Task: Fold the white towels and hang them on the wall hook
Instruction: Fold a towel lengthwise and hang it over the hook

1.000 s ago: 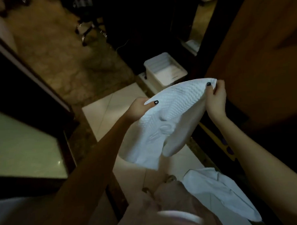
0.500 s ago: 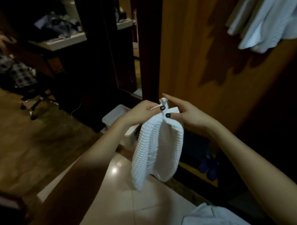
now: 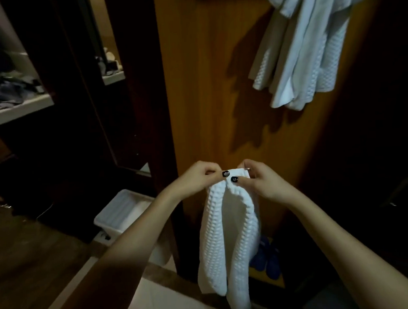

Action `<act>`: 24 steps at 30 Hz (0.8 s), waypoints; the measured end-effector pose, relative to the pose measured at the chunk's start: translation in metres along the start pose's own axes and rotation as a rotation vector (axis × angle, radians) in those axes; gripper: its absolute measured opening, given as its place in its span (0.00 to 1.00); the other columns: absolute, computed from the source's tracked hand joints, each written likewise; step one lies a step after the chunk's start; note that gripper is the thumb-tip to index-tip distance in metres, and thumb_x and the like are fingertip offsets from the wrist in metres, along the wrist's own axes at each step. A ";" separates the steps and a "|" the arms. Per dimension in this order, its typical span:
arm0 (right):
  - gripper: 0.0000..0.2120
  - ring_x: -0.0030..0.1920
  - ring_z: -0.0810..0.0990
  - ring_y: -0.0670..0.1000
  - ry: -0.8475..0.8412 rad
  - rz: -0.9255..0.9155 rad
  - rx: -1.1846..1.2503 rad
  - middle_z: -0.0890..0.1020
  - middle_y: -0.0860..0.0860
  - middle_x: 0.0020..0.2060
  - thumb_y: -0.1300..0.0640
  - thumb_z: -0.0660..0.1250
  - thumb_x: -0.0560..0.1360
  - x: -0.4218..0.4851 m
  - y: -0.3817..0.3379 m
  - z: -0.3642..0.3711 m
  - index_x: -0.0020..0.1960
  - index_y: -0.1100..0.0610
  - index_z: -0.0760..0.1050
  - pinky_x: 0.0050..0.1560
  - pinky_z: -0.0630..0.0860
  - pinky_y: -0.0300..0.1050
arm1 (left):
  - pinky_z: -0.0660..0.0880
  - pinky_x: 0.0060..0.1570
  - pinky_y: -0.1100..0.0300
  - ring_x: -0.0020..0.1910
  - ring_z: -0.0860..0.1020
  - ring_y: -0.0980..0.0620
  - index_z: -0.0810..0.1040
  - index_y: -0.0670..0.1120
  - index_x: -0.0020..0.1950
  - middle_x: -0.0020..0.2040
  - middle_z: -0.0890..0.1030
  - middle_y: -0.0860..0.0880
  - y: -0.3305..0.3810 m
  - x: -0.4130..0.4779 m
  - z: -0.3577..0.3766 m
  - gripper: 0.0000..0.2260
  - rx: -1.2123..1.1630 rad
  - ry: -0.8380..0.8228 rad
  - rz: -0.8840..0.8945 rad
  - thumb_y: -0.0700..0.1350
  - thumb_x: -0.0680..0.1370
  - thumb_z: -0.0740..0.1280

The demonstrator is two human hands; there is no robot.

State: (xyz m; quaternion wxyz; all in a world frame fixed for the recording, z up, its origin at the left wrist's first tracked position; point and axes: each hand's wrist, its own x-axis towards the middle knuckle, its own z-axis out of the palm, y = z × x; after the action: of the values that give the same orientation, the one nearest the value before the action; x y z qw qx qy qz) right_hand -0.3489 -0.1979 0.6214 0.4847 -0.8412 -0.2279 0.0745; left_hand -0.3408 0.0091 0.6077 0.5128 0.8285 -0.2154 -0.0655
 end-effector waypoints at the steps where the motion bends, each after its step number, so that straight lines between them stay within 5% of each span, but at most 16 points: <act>1: 0.05 0.36 0.79 0.47 0.047 0.003 -0.002 0.80 0.50 0.37 0.59 0.68 0.77 0.001 0.001 -0.002 0.44 0.53 0.73 0.36 0.74 0.45 | 0.66 0.38 0.59 0.36 0.71 0.51 0.76 0.38 0.39 0.35 0.73 0.46 -0.009 0.005 -0.002 0.15 -0.008 -0.041 -0.027 0.49 0.78 0.67; 5: 0.07 0.40 0.81 0.57 0.269 0.011 0.007 0.81 0.56 0.40 0.59 0.68 0.77 0.007 0.004 -0.009 0.42 0.51 0.73 0.41 0.77 0.54 | 0.73 0.45 0.64 0.46 0.81 0.53 0.80 0.36 0.51 0.47 0.83 0.46 -0.049 0.019 -0.006 0.14 0.020 -0.221 -0.144 0.47 0.75 0.71; 9: 0.08 0.42 0.77 0.65 0.566 0.051 -0.016 0.79 0.63 0.42 0.59 0.69 0.76 0.014 0.013 -0.031 0.41 0.51 0.73 0.42 0.76 0.58 | 0.72 0.46 0.57 0.43 0.81 0.50 0.81 0.37 0.45 0.45 0.83 0.47 -0.088 0.032 -0.019 0.14 0.091 -0.246 -0.241 0.49 0.72 0.74; 13: 0.07 0.39 0.75 0.51 0.786 0.107 -0.090 0.75 0.50 0.37 0.58 0.67 0.76 0.013 0.026 -0.043 0.42 0.51 0.71 0.40 0.72 0.47 | 0.62 0.37 0.59 0.43 0.73 0.61 0.64 0.46 0.33 0.40 0.71 0.50 -0.106 0.038 -0.031 0.20 0.148 -0.192 -0.210 0.53 0.73 0.72; 15: 0.05 0.37 0.74 0.48 0.860 0.148 -0.147 0.74 0.48 0.37 0.58 0.66 0.77 0.012 0.034 -0.037 0.43 0.54 0.71 0.36 0.70 0.43 | 0.61 0.36 0.61 0.44 0.73 0.58 0.64 0.44 0.31 0.36 0.69 0.49 -0.109 0.043 -0.030 0.20 0.059 -0.119 -0.155 0.49 0.76 0.71; 18: 0.02 0.40 0.75 0.49 0.997 0.236 -0.154 0.76 0.50 0.38 0.59 0.64 0.77 0.006 0.048 -0.030 0.46 0.57 0.72 0.35 0.69 0.40 | 0.64 0.33 0.67 0.36 0.73 0.56 0.78 0.37 0.36 0.34 0.74 0.51 -0.101 0.053 -0.024 0.12 -0.096 0.000 -0.097 0.45 0.74 0.72; 21: 0.03 0.42 0.76 0.51 1.149 0.352 -0.136 0.76 0.50 0.40 0.59 0.62 0.78 -0.007 0.055 -0.027 0.50 0.59 0.72 0.34 0.69 0.38 | 0.69 0.36 0.68 0.37 0.76 0.59 0.81 0.44 0.43 0.38 0.79 0.54 -0.091 0.062 -0.024 0.02 -0.270 -0.010 -0.172 0.40 0.73 0.73; 24: 0.03 0.38 0.79 0.52 1.126 0.343 -0.206 0.76 0.48 0.36 0.58 0.62 0.79 -0.016 0.050 -0.022 0.51 0.58 0.70 0.29 0.71 0.37 | 0.75 0.39 0.66 0.43 0.82 0.58 0.81 0.47 0.50 0.44 0.84 0.53 -0.076 0.071 -0.015 0.10 -0.527 -0.047 -0.301 0.34 0.74 0.69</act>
State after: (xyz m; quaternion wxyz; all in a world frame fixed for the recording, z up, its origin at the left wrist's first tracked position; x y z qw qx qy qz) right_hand -0.3399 -0.2435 0.5886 0.4281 -0.8188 0.1971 -0.3279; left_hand -0.2503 0.0206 0.5556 0.6894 0.6878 -0.0776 -0.2135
